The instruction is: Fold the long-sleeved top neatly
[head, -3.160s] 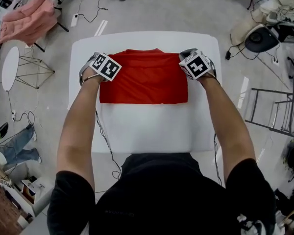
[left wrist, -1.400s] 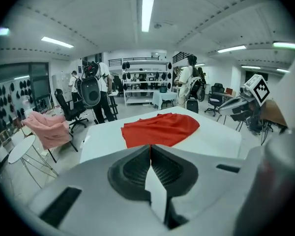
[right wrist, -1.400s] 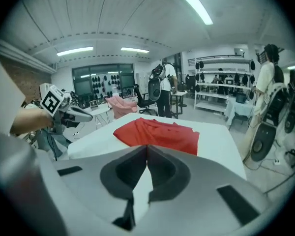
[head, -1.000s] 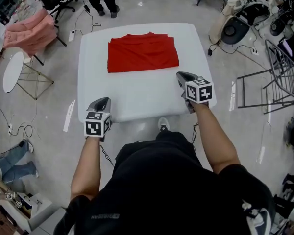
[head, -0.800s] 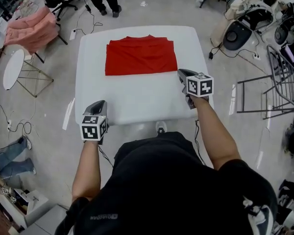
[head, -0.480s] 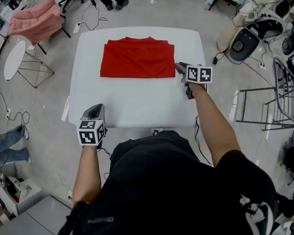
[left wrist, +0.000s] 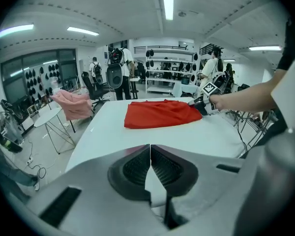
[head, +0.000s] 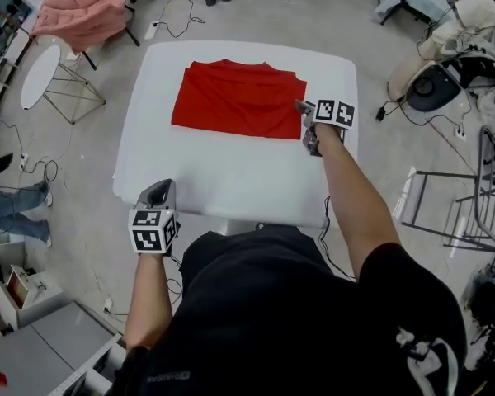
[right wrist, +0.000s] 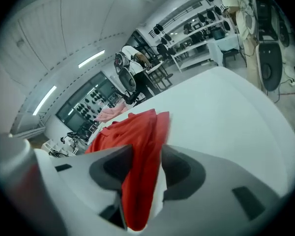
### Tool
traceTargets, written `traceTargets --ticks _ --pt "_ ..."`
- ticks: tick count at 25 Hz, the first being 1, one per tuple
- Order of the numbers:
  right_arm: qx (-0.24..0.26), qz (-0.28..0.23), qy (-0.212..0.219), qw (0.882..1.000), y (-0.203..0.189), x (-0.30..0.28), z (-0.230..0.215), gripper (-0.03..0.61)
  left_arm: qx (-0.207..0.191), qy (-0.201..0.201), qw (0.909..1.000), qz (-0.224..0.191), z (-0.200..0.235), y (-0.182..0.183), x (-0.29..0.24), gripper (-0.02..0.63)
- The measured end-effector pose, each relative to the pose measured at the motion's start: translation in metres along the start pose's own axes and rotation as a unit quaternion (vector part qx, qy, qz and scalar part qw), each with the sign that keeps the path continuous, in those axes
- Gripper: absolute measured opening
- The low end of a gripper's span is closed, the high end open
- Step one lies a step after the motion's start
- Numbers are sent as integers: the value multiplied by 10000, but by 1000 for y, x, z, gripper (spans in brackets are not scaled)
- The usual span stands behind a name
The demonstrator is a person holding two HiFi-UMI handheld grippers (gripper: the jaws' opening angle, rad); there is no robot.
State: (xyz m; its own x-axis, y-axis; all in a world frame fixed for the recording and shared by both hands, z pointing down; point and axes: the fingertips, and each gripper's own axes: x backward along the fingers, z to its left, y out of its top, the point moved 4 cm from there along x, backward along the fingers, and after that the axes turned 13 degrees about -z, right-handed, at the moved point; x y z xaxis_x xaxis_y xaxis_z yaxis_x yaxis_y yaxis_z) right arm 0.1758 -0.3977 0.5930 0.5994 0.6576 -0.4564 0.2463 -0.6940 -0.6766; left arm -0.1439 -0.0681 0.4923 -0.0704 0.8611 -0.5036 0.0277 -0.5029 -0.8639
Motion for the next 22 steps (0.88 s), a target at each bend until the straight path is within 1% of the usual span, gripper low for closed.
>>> traceTargets --ticks 2,4,7,9,11,14,18,22 --pt "-96 60 -58 9999 -4 -5 -1 186 4 74 10000 6 -2 -1 5 8" --pt "-24 178 -159 9997 -6 -10 1 184 -5 133 9999 5 -2 0 8 8" --pt "158 430 -400 9981 -11 -14 -3 151 -3 182 9998 25 -5 -1 11 8" --pt "18 470 -541 9974 -11 -15 -7 124 6 187 9998 9 -5 1 10 8" --pt "-142 516 -568 9969 -10 -16 -8 82 15 153 9999 -18 -2 4 9 8" --pt "-242 569 -452 9971 -11 -19 -4 62 -23 32 10000 16 5 3 6 8" --pt "-320 412 -330 9981 -9 -8 0 52 -113 -222 9996 97 18 1 -2 8" --pt "142 258 -574 9979 -1 15 -2 52 -326 -510 9981 103 32 9 -18 8"
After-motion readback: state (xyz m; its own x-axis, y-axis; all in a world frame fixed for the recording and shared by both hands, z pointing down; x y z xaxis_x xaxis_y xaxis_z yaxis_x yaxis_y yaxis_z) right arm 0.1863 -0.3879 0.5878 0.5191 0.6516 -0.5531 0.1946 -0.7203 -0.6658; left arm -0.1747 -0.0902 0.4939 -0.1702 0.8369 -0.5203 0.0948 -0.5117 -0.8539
